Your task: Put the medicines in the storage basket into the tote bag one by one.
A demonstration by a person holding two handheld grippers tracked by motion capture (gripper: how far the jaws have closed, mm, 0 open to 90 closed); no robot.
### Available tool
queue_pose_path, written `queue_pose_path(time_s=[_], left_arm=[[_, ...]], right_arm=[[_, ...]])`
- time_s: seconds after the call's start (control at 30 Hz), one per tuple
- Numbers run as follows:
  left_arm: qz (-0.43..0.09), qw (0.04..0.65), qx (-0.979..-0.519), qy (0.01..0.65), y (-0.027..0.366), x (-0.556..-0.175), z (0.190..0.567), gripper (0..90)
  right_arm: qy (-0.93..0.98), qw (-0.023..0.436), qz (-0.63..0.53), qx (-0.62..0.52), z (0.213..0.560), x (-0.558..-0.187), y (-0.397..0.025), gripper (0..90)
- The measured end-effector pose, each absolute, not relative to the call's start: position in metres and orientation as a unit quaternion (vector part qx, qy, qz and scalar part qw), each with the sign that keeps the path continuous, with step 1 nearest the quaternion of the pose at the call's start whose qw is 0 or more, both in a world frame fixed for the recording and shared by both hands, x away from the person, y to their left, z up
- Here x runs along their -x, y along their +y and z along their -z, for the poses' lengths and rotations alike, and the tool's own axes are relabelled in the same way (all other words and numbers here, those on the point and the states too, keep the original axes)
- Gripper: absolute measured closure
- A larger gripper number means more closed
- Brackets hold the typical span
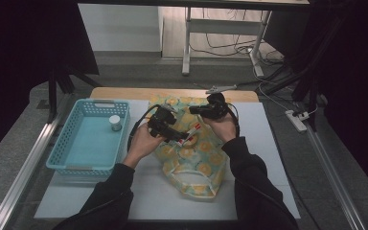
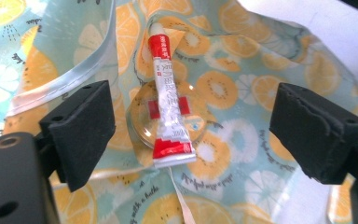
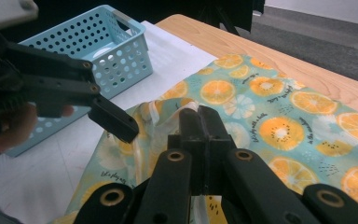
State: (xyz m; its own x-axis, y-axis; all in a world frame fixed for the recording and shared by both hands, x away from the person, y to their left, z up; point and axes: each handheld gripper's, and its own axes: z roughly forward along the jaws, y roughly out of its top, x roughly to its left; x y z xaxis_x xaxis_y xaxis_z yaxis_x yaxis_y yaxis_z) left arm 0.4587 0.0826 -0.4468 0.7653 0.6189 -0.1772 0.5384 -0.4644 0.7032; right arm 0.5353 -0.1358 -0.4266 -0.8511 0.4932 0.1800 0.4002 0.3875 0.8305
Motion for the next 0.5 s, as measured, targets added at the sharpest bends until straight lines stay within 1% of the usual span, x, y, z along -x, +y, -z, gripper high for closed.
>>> queue_pose_path(time_s=[0.23,0.5], left_arm=[[-0.057,0.408,-0.845,0.34,0.105,-0.447,0.438,5.7],[-0.071,0.417,-0.834,0.355,0.143,-0.436,0.436,1.1]], right_arm=[[0.832,0.044,-0.486,-0.262,0.425,-0.532,-0.132,90.0],[0.832,0.04,-0.49,-0.257,0.423,-0.528,-0.129,90.0]])
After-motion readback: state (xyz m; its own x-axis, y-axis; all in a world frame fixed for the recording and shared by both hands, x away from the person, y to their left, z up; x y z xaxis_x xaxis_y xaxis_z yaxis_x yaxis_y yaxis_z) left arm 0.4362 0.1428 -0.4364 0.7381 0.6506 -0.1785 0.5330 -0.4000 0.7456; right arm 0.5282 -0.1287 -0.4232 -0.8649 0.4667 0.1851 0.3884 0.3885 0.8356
